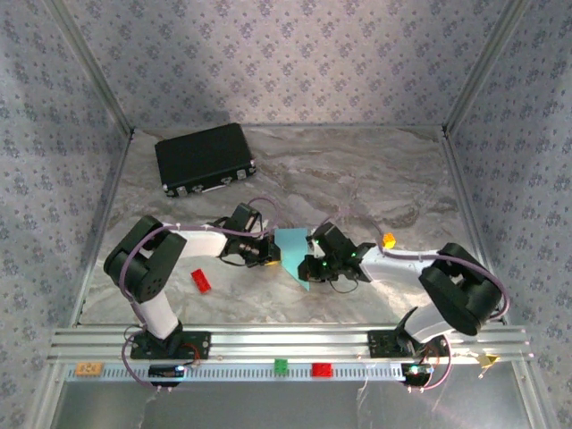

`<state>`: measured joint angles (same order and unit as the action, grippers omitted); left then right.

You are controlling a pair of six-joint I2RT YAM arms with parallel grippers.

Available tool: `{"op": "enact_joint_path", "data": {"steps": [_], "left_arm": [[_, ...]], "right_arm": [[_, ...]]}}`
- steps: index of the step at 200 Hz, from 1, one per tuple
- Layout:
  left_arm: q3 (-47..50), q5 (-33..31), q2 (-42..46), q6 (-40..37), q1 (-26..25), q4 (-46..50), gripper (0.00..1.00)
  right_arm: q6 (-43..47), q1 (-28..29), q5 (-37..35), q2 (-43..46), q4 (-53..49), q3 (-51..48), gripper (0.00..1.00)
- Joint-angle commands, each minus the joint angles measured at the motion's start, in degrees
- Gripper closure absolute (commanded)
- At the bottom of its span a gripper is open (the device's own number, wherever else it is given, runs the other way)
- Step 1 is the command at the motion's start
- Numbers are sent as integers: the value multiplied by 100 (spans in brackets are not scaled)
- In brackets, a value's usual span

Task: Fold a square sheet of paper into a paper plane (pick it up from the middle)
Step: Third fold the triangle at the center of the table.

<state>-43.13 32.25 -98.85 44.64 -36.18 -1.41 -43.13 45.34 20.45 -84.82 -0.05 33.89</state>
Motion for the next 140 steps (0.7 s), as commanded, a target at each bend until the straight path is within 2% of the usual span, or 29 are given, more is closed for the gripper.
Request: {"op": "enact_joint_path", "data": {"steps": [1, 41, 66, 110, 140], "left_arm": [[38, -340, 107, 23, -14, 361, 100], [-135, -250, 629, 68, -27, 241, 95], [-152, -124, 744, 105, -95, 143, 95], [6, 110, 303, 314, -269, -344, 98], [29, -4, 36, 200, -245, -298, 100]], "right_arm": [[-99, -42, -206, -179, -212, -103, 98], [-96, -94, -321, -220, -269, -299, 99], [-83, -105, -321, -234, -241, -296, 99], [-60, -131, -310, -281, -258, -289, 99], [-60, -131, -308, -300, -258, -303, 100]]}}
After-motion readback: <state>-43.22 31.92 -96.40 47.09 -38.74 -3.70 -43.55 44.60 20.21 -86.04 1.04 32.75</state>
